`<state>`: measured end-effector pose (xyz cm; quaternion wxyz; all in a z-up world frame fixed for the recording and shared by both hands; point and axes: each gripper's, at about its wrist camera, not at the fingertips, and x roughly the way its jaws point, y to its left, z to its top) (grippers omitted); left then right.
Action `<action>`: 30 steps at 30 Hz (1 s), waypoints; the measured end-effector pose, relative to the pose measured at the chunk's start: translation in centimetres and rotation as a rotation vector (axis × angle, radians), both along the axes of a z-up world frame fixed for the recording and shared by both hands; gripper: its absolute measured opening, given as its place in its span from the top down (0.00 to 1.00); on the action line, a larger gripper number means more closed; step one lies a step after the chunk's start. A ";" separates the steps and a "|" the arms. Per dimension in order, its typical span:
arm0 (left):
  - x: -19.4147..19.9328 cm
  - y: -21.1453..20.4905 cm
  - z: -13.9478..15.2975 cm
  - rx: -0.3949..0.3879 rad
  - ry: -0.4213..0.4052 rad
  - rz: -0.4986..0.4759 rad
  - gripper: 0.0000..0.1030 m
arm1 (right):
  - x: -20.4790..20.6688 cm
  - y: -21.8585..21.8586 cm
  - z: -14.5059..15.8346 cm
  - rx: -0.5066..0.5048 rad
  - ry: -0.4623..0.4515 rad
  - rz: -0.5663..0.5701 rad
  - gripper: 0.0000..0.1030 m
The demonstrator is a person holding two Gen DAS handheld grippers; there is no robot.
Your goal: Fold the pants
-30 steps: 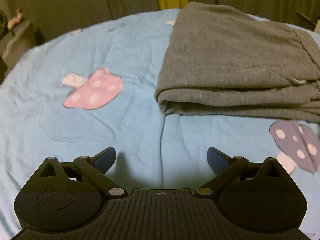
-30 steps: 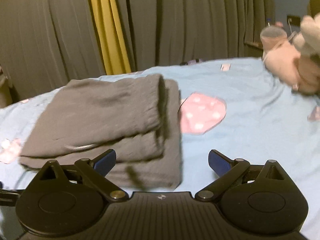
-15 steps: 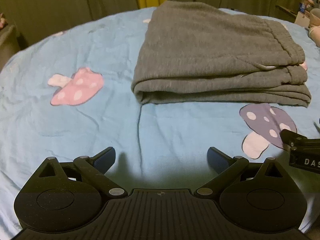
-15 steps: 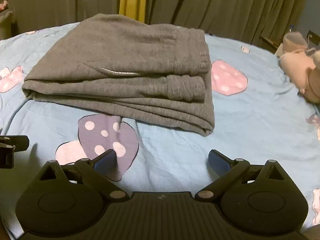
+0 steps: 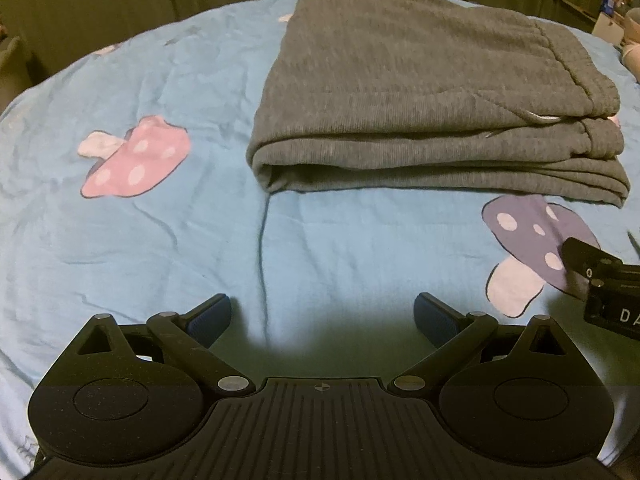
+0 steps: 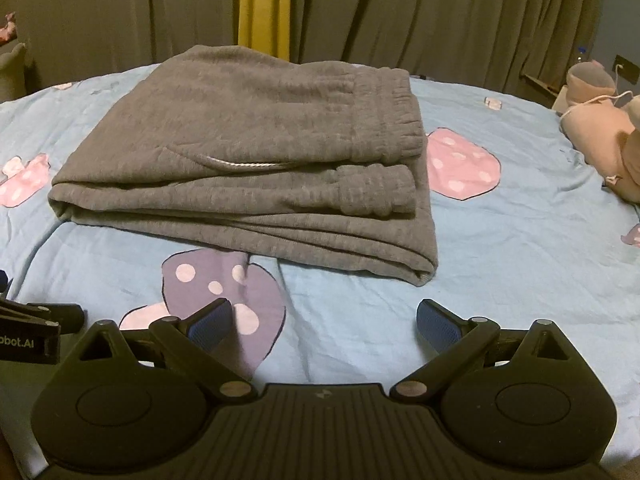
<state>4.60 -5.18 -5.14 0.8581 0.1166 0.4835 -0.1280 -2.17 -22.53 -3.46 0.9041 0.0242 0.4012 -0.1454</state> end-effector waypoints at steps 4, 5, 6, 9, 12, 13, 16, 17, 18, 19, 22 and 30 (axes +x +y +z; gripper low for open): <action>0.1 0.0 -0.1 -0.006 0.009 0.007 0.01 | 0.3 0.1 -0.1 -0.004 0.001 0.004 0.04; 0.2 0.0 -0.1 -0.006 0.010 0.008 0.01 | 0.3 0.1 -0.1 -0.005 0.001 0.003 0.04; 0.2 0.0 -0.1 -0.006 0.011 0.008 0.01 | 0.4 0.1 -0.1 -0.003 0.002 0.003 0.04; 0.1 -0.1 -0.1 -0.003 0.009 0.007 0.01 | 0.4 0.0 -0.1 0.001 0.000 -0.002 0.04; 0.2 -0.2 -0.1 -0.001 0.007 0.006 0.01 | 0.4 0.0 0.0 0.009 -0.006 -0.006 0.04; 0.2 -0.2 -0.1 -0.001 0.007 0.007 0.01 | 0.4 0.0 0.0 0.011 -0.007 -0.007 0.04; 0.2 -0.2 -0.1 -0.004 0.008 0.009 0.01 | 0.4 -0.1 0.0 0.012 -0.008 -0.010 0.04; 0.2 -0.2 -0.1 -0.004 0.009 0.010 0.01 | 0.4 -0.1 0.0 0.013 -0.009 -0.010 0.04; 0.2 -0.2 -0.1 -0.004 0.010 0.010 0.01 | 0.4 -0.1 0.1 0.013 -0.010 -0.010 0.04; 0.1 -0.2 -0.1 -0.004 0.010 0.010 0.01 | 0.4 -0.1 0.1 0.013 -0.010 -0.010 0.04; 0.1 -0.1 -0.1 -0.004 0.010 0.010 0.01 | 0.4 -0.1 0.1 0.012 -0.012 -0.010 0.04; 0.1 -0.2 -0.1 -0.004 0.010 0.010 0.00 | 0.5 -0.1 0.2 0.011 -0.015 -0.005 0.04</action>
